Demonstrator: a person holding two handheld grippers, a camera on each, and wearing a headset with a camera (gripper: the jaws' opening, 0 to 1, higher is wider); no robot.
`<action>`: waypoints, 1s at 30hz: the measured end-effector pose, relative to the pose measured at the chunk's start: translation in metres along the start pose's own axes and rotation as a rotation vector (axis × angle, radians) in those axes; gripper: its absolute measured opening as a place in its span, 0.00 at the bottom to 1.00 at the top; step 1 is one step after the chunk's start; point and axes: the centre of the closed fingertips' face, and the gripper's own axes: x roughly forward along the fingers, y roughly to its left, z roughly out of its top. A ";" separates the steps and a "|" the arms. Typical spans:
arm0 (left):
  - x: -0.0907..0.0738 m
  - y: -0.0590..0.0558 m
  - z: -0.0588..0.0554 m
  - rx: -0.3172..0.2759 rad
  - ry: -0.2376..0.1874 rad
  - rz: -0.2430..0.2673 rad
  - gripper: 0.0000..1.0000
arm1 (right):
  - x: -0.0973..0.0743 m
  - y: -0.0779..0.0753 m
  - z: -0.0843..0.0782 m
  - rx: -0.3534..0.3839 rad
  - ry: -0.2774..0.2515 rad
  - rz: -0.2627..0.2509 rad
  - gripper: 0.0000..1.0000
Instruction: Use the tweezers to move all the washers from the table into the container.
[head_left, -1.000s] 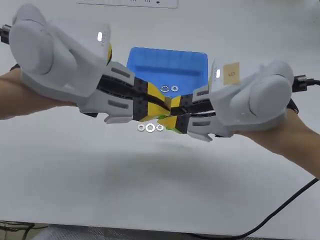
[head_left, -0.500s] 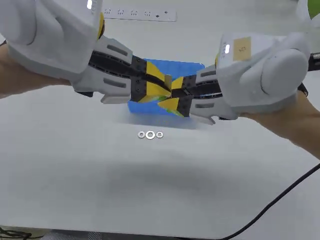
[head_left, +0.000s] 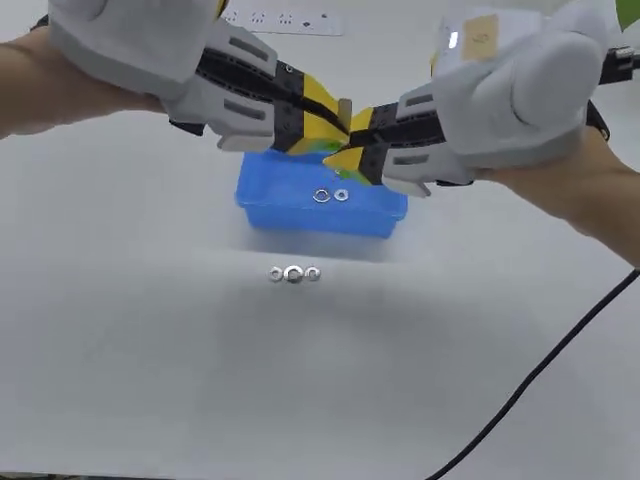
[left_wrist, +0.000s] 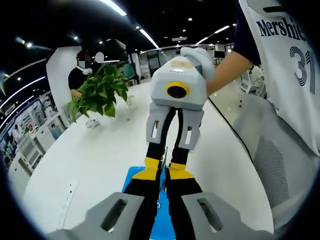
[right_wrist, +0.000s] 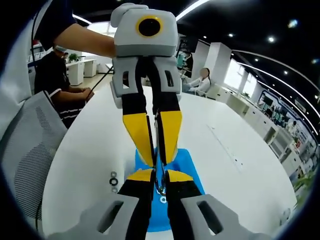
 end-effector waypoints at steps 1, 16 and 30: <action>0.003 0.002 -0.003 -0.003 0.002 -0.003 0.08 | 0.002 -0.001 -0.004 0.002 0.007 0.003 0.09; 0.030 0.012 -0.052 -0.072 0.047 -0.050 0.08 | 0.027 0.003 -0.043 0.064 0.067 0.047 0.09; 0.033 0.004 -0.054 -0.062 0.066 -0.055 0.08 | 0.027 0.007 -0.048 0.088 0.082 0.048 0.13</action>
